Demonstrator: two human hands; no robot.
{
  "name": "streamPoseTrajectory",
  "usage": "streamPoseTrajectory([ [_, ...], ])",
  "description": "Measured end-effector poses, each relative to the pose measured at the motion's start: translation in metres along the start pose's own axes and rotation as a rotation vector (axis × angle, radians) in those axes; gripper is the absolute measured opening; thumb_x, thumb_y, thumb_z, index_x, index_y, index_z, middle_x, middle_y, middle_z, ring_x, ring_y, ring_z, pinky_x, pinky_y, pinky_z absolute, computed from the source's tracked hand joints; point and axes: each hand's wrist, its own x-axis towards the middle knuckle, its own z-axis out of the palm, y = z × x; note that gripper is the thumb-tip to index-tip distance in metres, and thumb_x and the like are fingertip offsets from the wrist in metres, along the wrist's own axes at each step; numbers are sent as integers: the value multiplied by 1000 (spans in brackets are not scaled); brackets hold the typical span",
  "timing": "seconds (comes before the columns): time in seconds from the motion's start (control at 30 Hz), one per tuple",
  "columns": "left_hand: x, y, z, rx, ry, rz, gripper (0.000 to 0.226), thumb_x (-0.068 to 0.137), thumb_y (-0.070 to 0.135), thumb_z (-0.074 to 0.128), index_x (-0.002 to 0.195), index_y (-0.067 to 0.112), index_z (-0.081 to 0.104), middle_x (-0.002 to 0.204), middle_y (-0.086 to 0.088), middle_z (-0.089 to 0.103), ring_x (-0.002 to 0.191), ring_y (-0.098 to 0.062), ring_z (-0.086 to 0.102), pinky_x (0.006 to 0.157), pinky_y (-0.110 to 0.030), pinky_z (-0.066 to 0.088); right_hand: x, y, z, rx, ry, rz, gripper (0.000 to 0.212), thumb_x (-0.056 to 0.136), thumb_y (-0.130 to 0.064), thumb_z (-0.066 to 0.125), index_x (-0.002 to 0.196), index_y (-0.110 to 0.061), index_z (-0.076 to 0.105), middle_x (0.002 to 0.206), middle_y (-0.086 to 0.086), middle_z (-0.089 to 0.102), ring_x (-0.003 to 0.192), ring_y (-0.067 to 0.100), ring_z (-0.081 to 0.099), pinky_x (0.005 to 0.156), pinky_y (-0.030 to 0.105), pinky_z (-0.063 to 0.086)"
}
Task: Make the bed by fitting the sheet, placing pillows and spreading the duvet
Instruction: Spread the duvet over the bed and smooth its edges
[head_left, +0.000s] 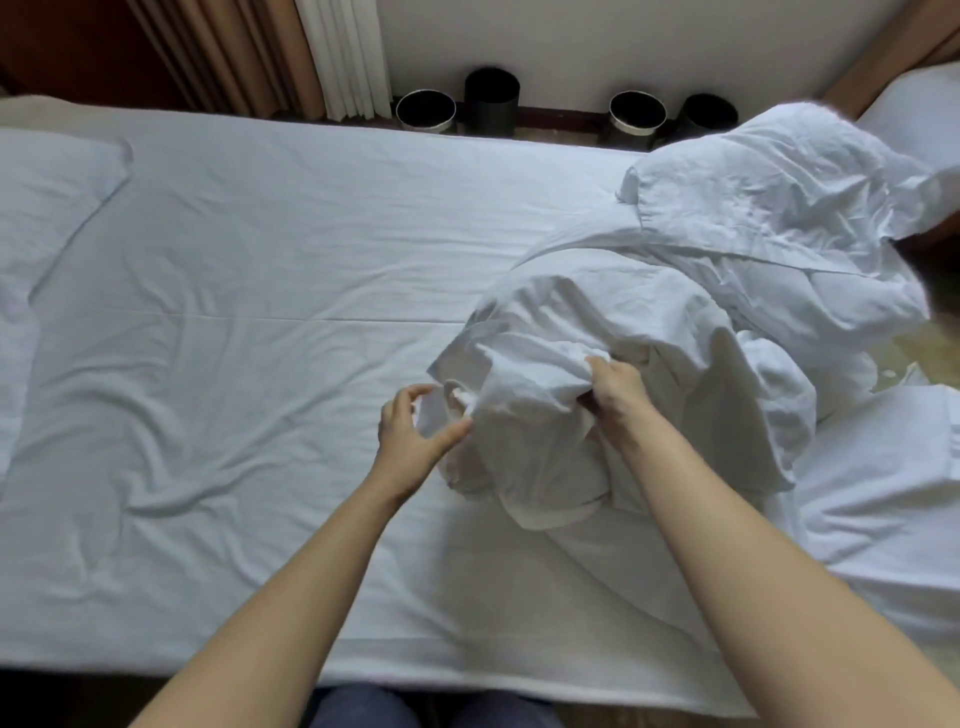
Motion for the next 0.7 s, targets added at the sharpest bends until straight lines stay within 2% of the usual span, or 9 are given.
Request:
streamPoseTrajectory([
  [0.07, 7, 2, -1, 33, -123, -124, 114, 53, 58, 73, 147, 24, 18, 152, 1, 21, 139, -18, 25, 113, -40, 27, 4, -12, -15, 69, 15, 9, 22, 86, -14, 53, 91, 1, 68, 78, 10, 64, 74, 28, 62, 62, 37, 48],
  [0.13, 13, 7, 7, 61, -267, -132, 126, 44, 70, 78, 145, 37, 10, 153, 6, 23, 139, -23, 29, 111, -48, 31, 0, -17, -26, 150, -1, 22, 17, 87, -10, 51, 75, -7, 63, 66, 6, 56, 57, 19, 52, 51, 26, 40],
  [0.17, 16, 11, 15, 61, -307, -105, 121, 40, 75, 77, 139, 41, 16, 148, 6, 33, 135, -26, 36, 107, -49, 36, 1, -17, -31, 187, -12, 21, 18, 87, -9, 51, 73, -10, 62, 64, 5, 54, 54, 17, 50, 49, 24, 39],
  [0.23, 21, 23, 33, -21, -343, -80, 116, 43, 75, 76, 136, 33, 22, 137, 3, 45, 128, -24, 45, 102, -44, 43, 0, -18, -37, 255, -13, 28, 17, 87, -8, 52, 74, -11, 63, 64, 3, 57, 54, 16, 52, 49, 23, 41],
  [0.27, 21, 34, 40, -77, -373, -88, 111, 48, 71, 75, 137, 26, 28, 133, 3, 48, 125, -19, 48, 99, -37, 45, 1, -19, -40, 298, -3, 31, 18, 87, -7, 51, 75, -11, 64, 63, 3, 59, 53, 15, 54, 49, 22, 43],
  [0.33, 16, 57, 55, -136, -470, -63, 83, 61, 58, 73, 129, 20, 47, 121, 6, 58, 114, -10, 56, 90, -24, 47, 2, -24, -42, 354, -13, 26, 18, 88, -4, 50, 75, -7, 63, 63, 4, 61, 50, 13, 56, 48, 21, 45],
  [0.43, 6, 71, 72, -184, -542, -49, 46, 81, 33, 71, 123, 21, 57, 117, 5, 64, 106, -7, 60, 83, -18, 49, 2, -21, -37, 281, -146, 4, 19, 92, -10, 51, 94, 1, 66, 95, 16, 66, 80, 25, 63, 72, 33, 51],
  [0.57, 7, 69, 70, -236, -407, -113, 36, 80, 24, 71, 115, 19, 63, 111, -2, 69, 102, -14, 65, 84, -27, 54, -21, -13, -38, 157, -437, 11, 17, 96, -21, 51, 103, -12, 64, 103, 8, 63, 90, 18, 57, 73, 28, 43],
  [0.7, 8, 77, 57, -326, -329, -114, 30, 77, 24, 72, 105, 13, 68, 102, -8, 72, 99, -22, 67, 90, -40, 54, -55, 5, -54, 110, -556, -146, 43, 88, -38, 57, 127, -22, 51, 130, -6, 58, 119, 4, 54, 100, 23, 40],
])
